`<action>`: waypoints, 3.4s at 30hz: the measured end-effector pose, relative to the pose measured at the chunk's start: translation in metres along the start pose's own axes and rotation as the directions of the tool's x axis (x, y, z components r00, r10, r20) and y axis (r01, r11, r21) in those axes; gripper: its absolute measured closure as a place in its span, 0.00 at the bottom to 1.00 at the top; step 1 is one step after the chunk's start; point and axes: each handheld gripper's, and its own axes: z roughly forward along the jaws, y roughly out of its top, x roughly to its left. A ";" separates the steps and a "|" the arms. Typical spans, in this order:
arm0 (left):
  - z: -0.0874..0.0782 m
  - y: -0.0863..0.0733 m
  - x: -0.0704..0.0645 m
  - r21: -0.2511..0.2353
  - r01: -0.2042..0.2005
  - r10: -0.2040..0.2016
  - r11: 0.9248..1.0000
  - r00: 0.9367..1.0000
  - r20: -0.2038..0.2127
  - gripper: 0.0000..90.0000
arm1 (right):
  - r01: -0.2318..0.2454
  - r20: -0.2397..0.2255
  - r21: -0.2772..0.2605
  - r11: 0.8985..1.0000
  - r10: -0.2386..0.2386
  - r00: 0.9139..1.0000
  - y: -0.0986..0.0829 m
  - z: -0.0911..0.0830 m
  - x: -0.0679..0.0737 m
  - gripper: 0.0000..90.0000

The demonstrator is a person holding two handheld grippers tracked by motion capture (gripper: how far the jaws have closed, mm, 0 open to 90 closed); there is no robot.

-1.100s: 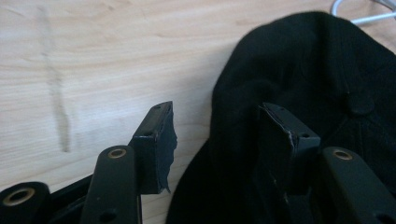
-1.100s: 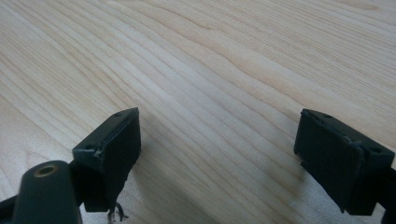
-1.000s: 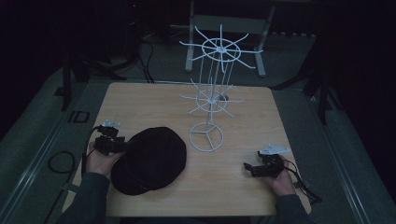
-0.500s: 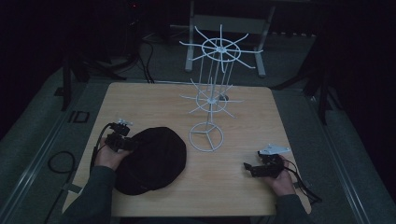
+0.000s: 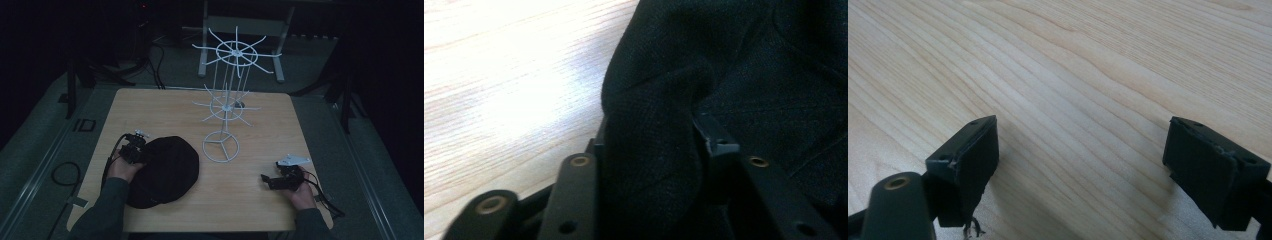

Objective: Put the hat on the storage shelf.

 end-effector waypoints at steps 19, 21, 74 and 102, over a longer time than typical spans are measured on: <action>-0.028 -0.005 0.011 -0.115 0.068 -0.063 0.991 0.997 0.047 0.84 | 0.000 0.000 0.000 1.000 0.000 1.000 0.000 0.000 0.000 0.16; -0.033 -0.005 0.012 -0.131 0.077 -0.069 0.988 0.996 0.064 0.84 | 0.000 0.000 0.000 1.000 0.000 1.000 0.000 0.000 0.000 0.16; -0.128 0.013 0.024 -0.439 0.231 -0.055 0.868 0.924 0.378 0.83 | 0.000 0.001 -0.002 1.000 0.000 1.000 0.000 0.000 0.000 0.16; -0.138 0.024 0.026 -0.471 0.321 -0.069 0.822 0.876 0.477 0.83 | 0.002 0.000 -0.001 1.000 -0.002 1.000 0.000 0.000 0.000 0.16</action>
